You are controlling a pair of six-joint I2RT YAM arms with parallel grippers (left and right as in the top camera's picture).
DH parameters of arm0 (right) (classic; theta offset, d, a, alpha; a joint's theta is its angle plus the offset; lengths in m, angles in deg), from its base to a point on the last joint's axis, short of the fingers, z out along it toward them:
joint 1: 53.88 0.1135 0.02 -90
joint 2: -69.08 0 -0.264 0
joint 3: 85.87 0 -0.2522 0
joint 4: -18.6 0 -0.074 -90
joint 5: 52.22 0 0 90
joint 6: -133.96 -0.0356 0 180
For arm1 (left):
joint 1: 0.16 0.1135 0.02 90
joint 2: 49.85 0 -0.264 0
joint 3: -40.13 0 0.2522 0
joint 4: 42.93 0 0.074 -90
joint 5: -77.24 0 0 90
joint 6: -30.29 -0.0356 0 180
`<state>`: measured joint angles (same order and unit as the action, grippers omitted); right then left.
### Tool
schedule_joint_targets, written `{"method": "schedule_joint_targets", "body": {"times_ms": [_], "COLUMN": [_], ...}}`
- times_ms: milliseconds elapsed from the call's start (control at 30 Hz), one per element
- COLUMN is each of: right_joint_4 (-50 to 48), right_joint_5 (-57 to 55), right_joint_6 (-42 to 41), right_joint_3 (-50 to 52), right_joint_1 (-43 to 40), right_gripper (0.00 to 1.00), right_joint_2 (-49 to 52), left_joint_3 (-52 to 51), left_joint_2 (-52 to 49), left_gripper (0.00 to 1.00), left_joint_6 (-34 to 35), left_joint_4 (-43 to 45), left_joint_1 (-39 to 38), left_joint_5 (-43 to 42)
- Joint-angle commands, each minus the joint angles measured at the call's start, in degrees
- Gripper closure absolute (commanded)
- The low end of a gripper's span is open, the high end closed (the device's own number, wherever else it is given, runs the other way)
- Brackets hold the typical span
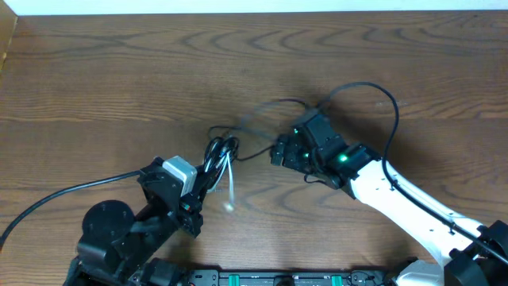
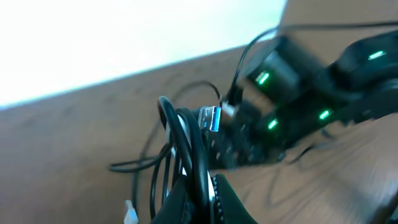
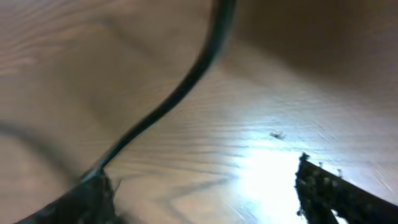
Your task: Untangle cables
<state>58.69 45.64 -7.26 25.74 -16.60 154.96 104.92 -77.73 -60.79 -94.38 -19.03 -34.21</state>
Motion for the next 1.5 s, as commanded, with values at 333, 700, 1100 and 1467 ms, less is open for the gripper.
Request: {"method": "schedule_joint_targets", "body": {"times_ms": [333,700,1100,1467], "right_joint_4": [-1.81,-19.21,-17.90,-9.73], "right_joint_5": [38.62,53.40,32.20,6.78], "right_joint_6": [18.80,14.45,10.16,8.28], "right_joint_3": [0.00,0.00,0.02,0.02], "right_joint_1": [-7.58,-9.49,-0.70,3.65], "right_gripper": [0.14,0.12,0.29,0.35], "right_joint_2": [-4.26,-5.01,-4.98,-4.98], "left_joint_3": [0.50,-0.24,-0.24,-0.24], "left_joint_2": [-3.26,-9.42,-14.67,-14.64], "left_gripper": [0.92,0.92,0.92,0.92], "left_joint_6": [2.25,-5.35,-8.79,-8.74], "left_joint_4": [-2.60,-2.78,8.17,10.03], "left_joint_1": [-0.02,-0.02,-0.02,-0.02], "left_joint_5": [2.16,-8.17,-31.58,-42.45]}}
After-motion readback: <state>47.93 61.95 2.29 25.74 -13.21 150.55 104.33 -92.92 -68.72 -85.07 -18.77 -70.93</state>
